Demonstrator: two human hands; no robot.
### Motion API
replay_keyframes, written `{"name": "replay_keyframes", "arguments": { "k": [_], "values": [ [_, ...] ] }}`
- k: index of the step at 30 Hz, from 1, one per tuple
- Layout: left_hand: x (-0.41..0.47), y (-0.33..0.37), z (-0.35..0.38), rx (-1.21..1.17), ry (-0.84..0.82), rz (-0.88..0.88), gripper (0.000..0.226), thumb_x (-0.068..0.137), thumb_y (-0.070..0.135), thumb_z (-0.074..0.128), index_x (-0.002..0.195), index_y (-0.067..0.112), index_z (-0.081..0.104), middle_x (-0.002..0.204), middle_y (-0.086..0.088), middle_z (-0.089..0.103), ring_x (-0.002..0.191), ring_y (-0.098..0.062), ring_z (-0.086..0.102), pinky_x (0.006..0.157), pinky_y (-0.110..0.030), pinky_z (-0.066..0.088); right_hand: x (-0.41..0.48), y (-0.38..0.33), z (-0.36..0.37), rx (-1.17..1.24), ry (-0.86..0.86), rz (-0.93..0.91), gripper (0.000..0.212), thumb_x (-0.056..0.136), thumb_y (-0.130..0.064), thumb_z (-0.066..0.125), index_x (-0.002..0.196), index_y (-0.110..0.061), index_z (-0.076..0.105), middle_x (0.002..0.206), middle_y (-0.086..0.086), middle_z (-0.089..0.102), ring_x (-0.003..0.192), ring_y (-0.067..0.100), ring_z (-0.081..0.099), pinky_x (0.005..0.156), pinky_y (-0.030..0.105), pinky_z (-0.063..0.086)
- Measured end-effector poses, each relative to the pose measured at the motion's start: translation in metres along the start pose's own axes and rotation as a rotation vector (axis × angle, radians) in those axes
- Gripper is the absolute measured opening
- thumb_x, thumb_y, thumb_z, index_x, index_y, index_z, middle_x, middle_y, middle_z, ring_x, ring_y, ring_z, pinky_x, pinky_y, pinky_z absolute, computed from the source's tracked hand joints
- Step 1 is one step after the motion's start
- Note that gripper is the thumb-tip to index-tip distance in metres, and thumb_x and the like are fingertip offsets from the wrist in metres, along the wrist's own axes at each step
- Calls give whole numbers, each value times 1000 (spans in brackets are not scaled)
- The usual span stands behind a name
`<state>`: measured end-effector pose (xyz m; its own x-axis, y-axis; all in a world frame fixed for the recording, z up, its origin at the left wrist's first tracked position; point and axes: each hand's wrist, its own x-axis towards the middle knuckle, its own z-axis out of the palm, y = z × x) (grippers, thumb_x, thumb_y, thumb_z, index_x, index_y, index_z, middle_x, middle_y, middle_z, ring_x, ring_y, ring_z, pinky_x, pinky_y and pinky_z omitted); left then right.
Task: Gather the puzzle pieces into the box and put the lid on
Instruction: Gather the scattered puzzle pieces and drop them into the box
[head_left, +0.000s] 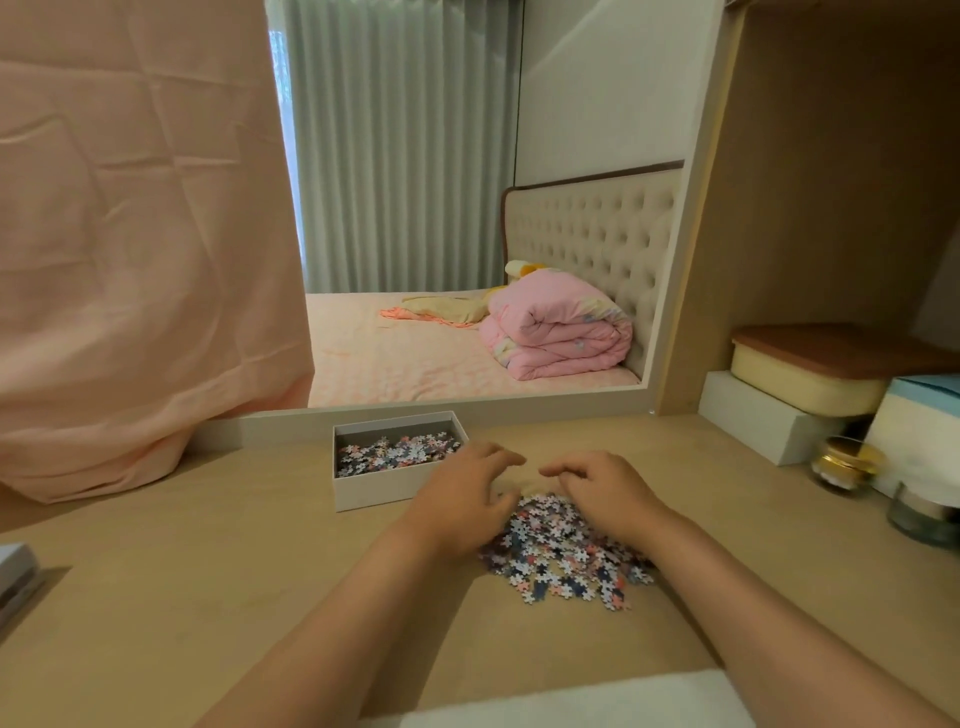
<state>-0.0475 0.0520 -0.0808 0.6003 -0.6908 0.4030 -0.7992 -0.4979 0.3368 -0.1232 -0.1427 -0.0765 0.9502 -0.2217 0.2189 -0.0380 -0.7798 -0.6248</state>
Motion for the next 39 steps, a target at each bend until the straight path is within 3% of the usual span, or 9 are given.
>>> {"name": "replay_keyframes", "arguments": {
  "k": [5,10,15,18,21,26,29,33,39],
  "values": [
    [-8,18,23,89,-440,-138,84,90,73,35,157,28,10,165,4,2,151,-17,-1,120,-37,3,-35,24,1,-325,-171,186,64,97,-65,32,155,-39,24,166,-7,12,153,18,8,123,48,8],
    [-21,14,25,54,-407,-131,86,89,72,42,156,27,14,164,5,7,150,-14,1,121,-34,4,-41,13,22,-327,-228,164,70,96,-69,26,157,-40,11,167,-5,-1,153,17,-6,122,43,-5],
    [-37,-2,4,-78,-332,-139,79,89,57,56,154,28,23,160,5,23,146,-13,20,117,-29,18,-28,-16,49,-267,-242,35,66,99,-59,34,158,-34,17,167,-5,7,153,15,0,124,39,2],
    [-49,-15,-11,-157,-240,-118,67,90,44,61,150,29,34,149,5,42,136,-13,38,103,-20,28,-22,-34,66,-163,-214,-55,56,100,-49,41,153,-29,34,162,-3,27,150,16,19,123,38,15],
    [-59,-35,-20,-161,-143,-109,52,90,37,59,140,29,48,136,4,54,124,-12,48,99,-23,35,-19,-52,79,-75,-214,-127,47,100,-40,45,145,-25,49,151,-3,43,139,14,37,118,34,27],
    [-68,-64,-33,-115,132,-167,51,79,37,50,129,28,58,126,7,56,121,-11,46,105,-35,39,-15,-75,93,18,-240,-176,34,100,-35,49,128,-27,65,132,-7,58,120,10,53,107,35,42],
    [-68,-74,-39,96,200,-169,57,84,44,42,139,31,49,141,7,48,134,-15,33,112,-37,28,-9,-82,92,134,-232,-133,30,99,-35,49,121,-30,70,117,-8,67,101,9,63,88,39,56],
    [-70,-87,-32,135,31,-264,59,97,52,37,153,35,25,162,8,19,149,-15,5,121,-37,3,5,-86,83,212,-33,-132,25,99,-24,52,113,-28,73,117,-11,68,107,4,60,99,34,50],
    [-70,-89,-38,27,101,-227,54,89,46,47,142,34,45,146,9,44,134,-12,30,112,-32,20,9,-77,73,211,13,-106,30,102,-21,49,122,-31,69,132,-16,56,127,7,47,110,33,37]
  ]
}}
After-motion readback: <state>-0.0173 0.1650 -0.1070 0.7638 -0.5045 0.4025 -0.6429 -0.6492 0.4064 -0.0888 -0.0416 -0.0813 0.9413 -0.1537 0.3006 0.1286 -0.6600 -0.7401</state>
